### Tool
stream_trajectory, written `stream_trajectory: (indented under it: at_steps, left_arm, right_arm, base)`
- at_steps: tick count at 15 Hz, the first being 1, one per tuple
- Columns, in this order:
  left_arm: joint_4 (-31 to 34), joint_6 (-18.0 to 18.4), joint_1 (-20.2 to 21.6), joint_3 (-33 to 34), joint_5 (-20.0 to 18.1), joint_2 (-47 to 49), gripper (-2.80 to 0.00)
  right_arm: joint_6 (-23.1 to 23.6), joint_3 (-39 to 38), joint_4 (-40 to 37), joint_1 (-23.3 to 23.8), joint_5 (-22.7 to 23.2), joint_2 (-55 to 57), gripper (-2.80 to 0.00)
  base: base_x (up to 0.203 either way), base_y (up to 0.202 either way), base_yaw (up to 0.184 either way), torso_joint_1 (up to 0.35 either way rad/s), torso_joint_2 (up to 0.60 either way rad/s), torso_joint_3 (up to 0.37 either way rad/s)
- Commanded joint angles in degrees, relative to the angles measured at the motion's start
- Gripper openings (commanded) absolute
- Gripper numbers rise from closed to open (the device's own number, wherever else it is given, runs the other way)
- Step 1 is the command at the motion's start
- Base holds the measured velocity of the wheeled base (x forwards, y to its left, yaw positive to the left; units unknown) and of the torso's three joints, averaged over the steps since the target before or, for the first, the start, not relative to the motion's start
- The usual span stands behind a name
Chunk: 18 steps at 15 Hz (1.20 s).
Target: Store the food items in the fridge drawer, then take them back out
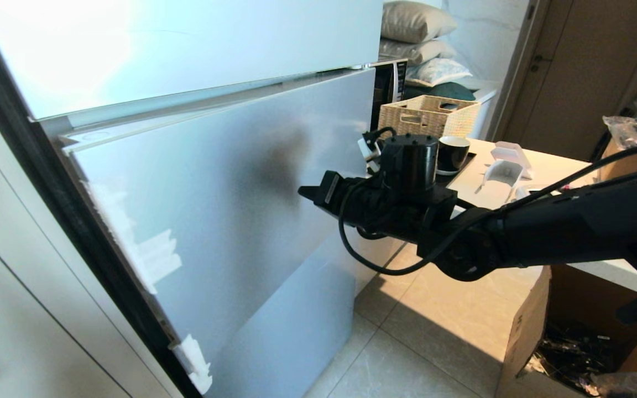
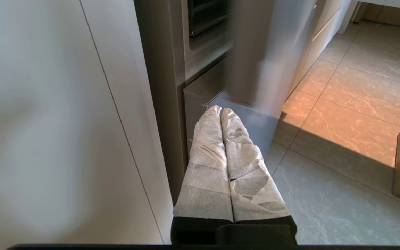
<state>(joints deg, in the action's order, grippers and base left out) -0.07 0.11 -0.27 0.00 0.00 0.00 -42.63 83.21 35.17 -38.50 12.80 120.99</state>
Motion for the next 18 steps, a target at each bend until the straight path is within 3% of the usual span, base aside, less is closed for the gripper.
stream_trajectory:
  at_steps: [1, 4, 10, 12, 15, 18]
  left_arm:
    - [-0.01, 0.03, 0.0, 0.0, 0.0, 0.0, -2.8]
    - [-0.01, 0.06, 0.0, 0.0, 0.0, 0.0, -2.8]
    - [-0.01, -0.02, 0.0, 0.0, 0.07, 0.0, -2.8]
    - [-0.01, -0.02, 0.0, 0.0, 0.0, 0.0, -2.8]
    - [-0.01, 0.0, 0.0, 0.0, 0.0, 0.0, -2.8]
    - [-0.01, 0.07, 0.0, 0.0, 0.0, 0.0, -2.8]
  right_arm:
    - [-0.05, -4.19, 0.48, -0.42, 0.02, -2.7, -2.8]
    - [2.41, -20.36, 4.08, -0.44, -0.19, -15.8, -2.8]
    - [12.93, -52.19, 7.5, -0.04, -3.64, -50.21, -2.8]
    - [19.15, -62.59, 4.92, 6.2, -4.36, -63.3, -2.8]
    - [33.41, -72.05, -8.37, 22.84, -3.62, -84.53, -2.8]
    - [43.17, -78.92, -20.75, 29.65, -5.1, -102.19, -2.8]
  base:
    - [0.0, 0.0, 0.0, 0.0, 0.0, 0.0]
    - [0.0, 0.0, 0.0, 0.0, 0.0, 0.0]
    - [0.0, 0.0, 0.0, 0.0, 0.0, 0.0]
    - [0.0, 0.0, 0.0, 0.0, 0.0, 0.0]
    - [0.0, 0.0, 0.0, 0.0, 0.0, 0.0]
    - [0.0, 0.0, 0.0, 0.0, 0.0, 0.0]
